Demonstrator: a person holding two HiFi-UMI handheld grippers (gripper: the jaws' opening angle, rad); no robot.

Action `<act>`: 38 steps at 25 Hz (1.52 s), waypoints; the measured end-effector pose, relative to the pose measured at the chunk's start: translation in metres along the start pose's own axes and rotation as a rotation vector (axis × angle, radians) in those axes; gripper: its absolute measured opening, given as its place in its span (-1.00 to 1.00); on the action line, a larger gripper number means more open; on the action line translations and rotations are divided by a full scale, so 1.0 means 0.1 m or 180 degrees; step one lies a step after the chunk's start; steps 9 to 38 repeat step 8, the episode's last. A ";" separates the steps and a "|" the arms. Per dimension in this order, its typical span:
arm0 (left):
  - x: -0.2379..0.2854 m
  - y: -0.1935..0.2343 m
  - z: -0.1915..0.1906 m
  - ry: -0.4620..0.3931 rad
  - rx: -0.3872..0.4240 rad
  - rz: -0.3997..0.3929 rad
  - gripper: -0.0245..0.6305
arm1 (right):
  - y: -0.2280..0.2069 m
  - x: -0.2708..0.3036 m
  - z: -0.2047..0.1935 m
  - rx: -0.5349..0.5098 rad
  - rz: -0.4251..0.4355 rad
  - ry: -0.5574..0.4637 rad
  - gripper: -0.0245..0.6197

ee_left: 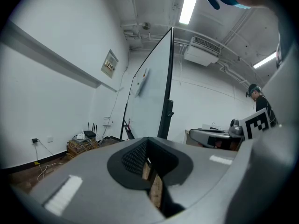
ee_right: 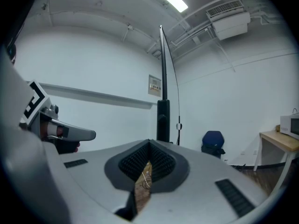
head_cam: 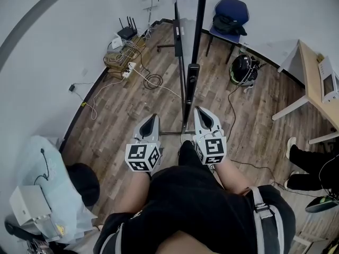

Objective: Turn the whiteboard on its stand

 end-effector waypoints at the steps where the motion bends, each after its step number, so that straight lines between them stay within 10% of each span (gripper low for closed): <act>1: 0.00 0.01 -0.01 0.0011 -0.0007 0.0008 -0.90 | 0.00 0.01 -0.01 0.0007 0.0008 0.0016 -0.91; 38: 0.01 0.03 -0.01 0.0033 -0.0026 0.0032 -0.90 | 0.01 0.08 -0.03 0.0049 0.0058 0.0080 -0.91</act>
Point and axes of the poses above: the fingertips, and each gripper's own axes: x forward along the fingers, y to its left, z out of its top, the point moved 7 cm from there along -x, backward along the fingers, and after that the axes turned 9 degrees about -z, right-handed, at the moved point
